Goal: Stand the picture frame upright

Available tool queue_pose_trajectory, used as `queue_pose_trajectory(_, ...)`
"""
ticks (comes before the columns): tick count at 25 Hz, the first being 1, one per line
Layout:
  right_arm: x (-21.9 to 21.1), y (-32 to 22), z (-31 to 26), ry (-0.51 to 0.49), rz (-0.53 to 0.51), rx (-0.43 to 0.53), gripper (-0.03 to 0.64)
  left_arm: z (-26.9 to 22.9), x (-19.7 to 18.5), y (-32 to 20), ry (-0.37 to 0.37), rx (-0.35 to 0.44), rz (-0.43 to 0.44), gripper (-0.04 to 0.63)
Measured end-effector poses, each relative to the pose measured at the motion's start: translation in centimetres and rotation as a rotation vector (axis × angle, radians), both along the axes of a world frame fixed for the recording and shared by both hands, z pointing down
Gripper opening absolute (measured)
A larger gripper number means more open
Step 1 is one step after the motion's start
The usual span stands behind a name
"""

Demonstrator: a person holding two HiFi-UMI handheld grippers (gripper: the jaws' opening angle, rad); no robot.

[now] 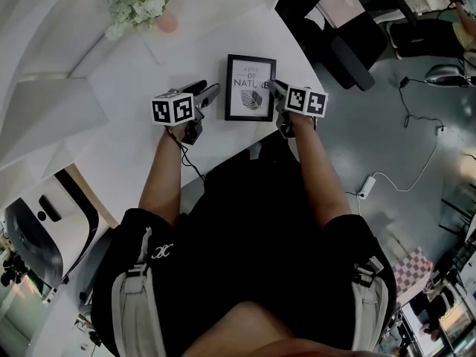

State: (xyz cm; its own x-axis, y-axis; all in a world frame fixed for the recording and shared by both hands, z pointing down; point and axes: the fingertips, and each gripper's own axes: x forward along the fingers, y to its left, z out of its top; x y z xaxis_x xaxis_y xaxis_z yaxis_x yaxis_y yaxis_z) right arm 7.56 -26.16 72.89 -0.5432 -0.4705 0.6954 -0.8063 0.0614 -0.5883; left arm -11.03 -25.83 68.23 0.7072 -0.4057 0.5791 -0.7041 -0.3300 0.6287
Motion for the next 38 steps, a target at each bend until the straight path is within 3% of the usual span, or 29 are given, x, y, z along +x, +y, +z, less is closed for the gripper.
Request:
queue_pose_trajectory(4, -0.2, 0.1, -0.1, -0.01, -0.001, -0.002, 0.074, 0.4, 1.2, 0.9, 0.128, -0.082, -0.025, 0.218)
queue_pose_trajectory(7, -0.2, 0.0, -0.1, -0.013, -0.003, -0.003, 0.074, 0.7, 2.1, 1.3, 0.17, -0.117, -0.032, 0.218)
queue_pose_trajectory(17, -0.1, 0.0, 0.0, -0.03, -0.01, -0.014, 0.074, 1.9, 4.7, 2.2, 0.161, -0.174, 0.02, 0.209)
queue_pose_trajectory(21, -0.2, -0.2, 0.0, -0.026, -0.015, -0.012, 0.074, 2.1, 5.0, 2.1, 0.154, -0.186, 0.021, 0.107)
queue_pose_trajectory(24, -0.2, -0.2, 0.0, -0.029, -0.017, -0.012, 0.074, 2.1, 5.1, 2.1, 0.153, -0.19, 0.011, 0.095)
queue_pose_trajectory(32, -0.1, 0.1, -0.2, -0.032, -0.02, -0.016, 0.072, 0.6, 5.4, 2.3, 0.15, -0.148, -0.016, 0.092)
queue_pose_trajectory(38, 0.7, -0.1, -4.1, -0.007, -0.034, 0.096, 0.072, -2.8, 6.1, 2.3, 0.112, -0.014, 0.017, 0.088)
